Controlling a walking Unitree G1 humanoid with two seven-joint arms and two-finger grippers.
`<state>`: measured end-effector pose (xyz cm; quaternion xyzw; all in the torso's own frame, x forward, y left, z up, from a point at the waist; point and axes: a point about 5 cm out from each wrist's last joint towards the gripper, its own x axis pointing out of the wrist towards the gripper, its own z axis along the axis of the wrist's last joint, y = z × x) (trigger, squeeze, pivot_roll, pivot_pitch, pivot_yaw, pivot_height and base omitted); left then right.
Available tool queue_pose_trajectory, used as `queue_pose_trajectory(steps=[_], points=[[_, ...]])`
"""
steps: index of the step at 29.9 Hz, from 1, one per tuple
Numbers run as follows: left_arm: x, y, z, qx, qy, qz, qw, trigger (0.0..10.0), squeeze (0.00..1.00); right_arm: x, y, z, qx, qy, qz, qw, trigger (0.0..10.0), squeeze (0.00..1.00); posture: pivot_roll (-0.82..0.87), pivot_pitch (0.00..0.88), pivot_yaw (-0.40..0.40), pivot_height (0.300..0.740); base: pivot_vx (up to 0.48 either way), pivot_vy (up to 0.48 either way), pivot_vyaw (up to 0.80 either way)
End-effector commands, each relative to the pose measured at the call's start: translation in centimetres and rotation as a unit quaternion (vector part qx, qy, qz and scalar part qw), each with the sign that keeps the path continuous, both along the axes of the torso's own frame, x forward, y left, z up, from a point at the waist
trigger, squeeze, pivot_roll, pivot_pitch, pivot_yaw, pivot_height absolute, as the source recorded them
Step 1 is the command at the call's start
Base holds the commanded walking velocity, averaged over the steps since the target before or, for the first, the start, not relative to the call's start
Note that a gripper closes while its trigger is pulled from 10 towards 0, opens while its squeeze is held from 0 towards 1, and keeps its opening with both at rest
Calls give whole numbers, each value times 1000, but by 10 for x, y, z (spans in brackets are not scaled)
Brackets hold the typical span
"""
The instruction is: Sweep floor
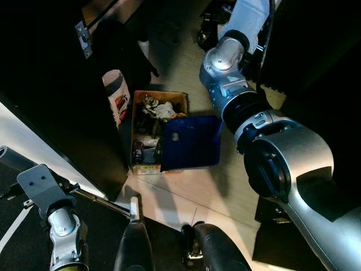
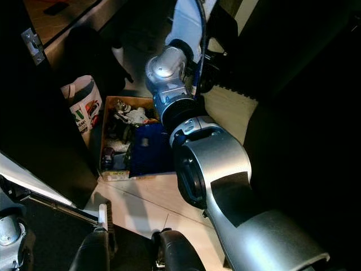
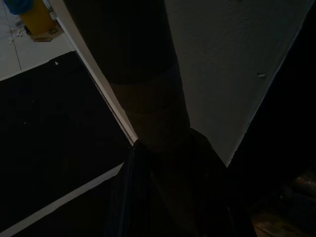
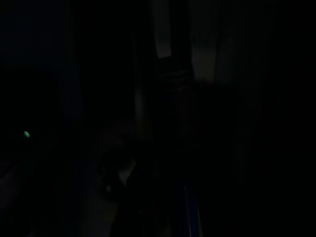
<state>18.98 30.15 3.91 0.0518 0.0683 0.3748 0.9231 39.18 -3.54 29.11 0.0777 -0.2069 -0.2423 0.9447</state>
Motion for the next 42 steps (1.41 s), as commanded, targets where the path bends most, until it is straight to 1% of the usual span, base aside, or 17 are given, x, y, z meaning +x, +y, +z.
queue_pose_trajectory(steps=[1, 5, 10, 16, 20, 23, 24, 25, 26, 28, 29, 30, 34, 37, 39, 40, 42], points=[[-14, -3, -17, -9, 47, 10, 999, 10000, 0, -11, 28, 14, -16, -45, 28, 998, 10000, 0, 116, 136, -226, 740, 0, 0, 0], [-15, -4, -18, -10, 46, 12, 999, 10000, 0, -19, 40, 16, -39, -66, 20, 997, 10000, 0, 119, 135, -230, 740, 0, 0, 0], [-17, -5, -19, -13, 47, 16, 999, 10000, 0, -19, 39, 15, -40, -61, 1, 997, 10000, 0, 125, 136, -237, 740, 0, 0, 0], [-19, -6, -23, -24, 56, 9, 998, 10000, 0, -13, 21, 13, -43, -51, -37, 997, 10000, 0, 133, 132, -232, 740, 0, 0, 0], [-17, -10, -26, -32, 66, -11, 997, 10000, 0, -1, 0, 8, -39, -2, -44, 998, 10000, 0, 136, 127, -222, 740, 0, 0, 0], [-9, -17, -26, -27, 73, -59, 995, 10000, 0, 20, -43, -1, -41, 69, 16, 997, 10000, 0, 127, 102, -179, 740, 0, 0, 0], [-9, -17, -26, -27, 73, -59, 995, 10000, 0, 20, -43, -1, -41, 69, 16, 997, 10000, 0, 127, 102, -179, 740, 0, 0, 0], [-4, -20, -26, -23, 77, -79, 994, 10000, 0, 25, -61, -2, -8, 63, 51, 997, 10000, 0, 125, 97, -169, 740, 0, 0, 0], [-4, -20, -26, -23, 77, -79, 994, 10000, 0, 25, -61, -2, -8, 63, 51, 997, 10000, 0, 125, 97, -169, 740, 0, 0, 0], [3, -22, -26, -15, 85, -105, 991, 10000, 0, 28, -83, 2, 44, 15, 124, 991, 10000, 0, 114, 79, -137, 740, 0, 0, 0], [8, -22, -27, -14, 91, -117, 989, 10000, 0, 29, -98, 1, 43, 10, 146, 988, 10000, 0, 109, 69, -120, 740, 0, 0, 0], [8, -22, -27, -14, 91, -117, 989, 10000, 0, 29, -98, 1, 43, 10, 146, 988, 10000, 0, 109, 69, -120, 740, 0, 0, 0], [30, -31, -24, -3, 103, -174, 979, 10000, 0, 29, -148, -21, 32, 61, 133, 989, 10000, 0, 87, 34, -59, 740, 0, 0, 0], [34, -35, -24, 1, 107, -191, 976, 10000, 0, 28, -156, -27, 39, 66, 129, 989, 10000, 0, 84, 32, -54, 740, 0, 0, 0], [43, -44, -24, 7, 113, -222, 968, 10000, 0, 23, -174, -40, 43, 74, 123, 989, 10000, 0, 75, 18, -26, 740, 0, 0, 0], [53, -52, -21, 12, 112, -248, 962, 10000, 0, 17, -194, -53, 46, 81, 114, 989, 10000, 0, 69, 15, -12, 740, 0, 0, 0], [56, -54, -20, 12, 110, -255, 960, 10000, 0, 15, -199, -56, 45, 82, 110, 990, 10000, 0, 66, 13, -4, 740, 0, 0, 0]])
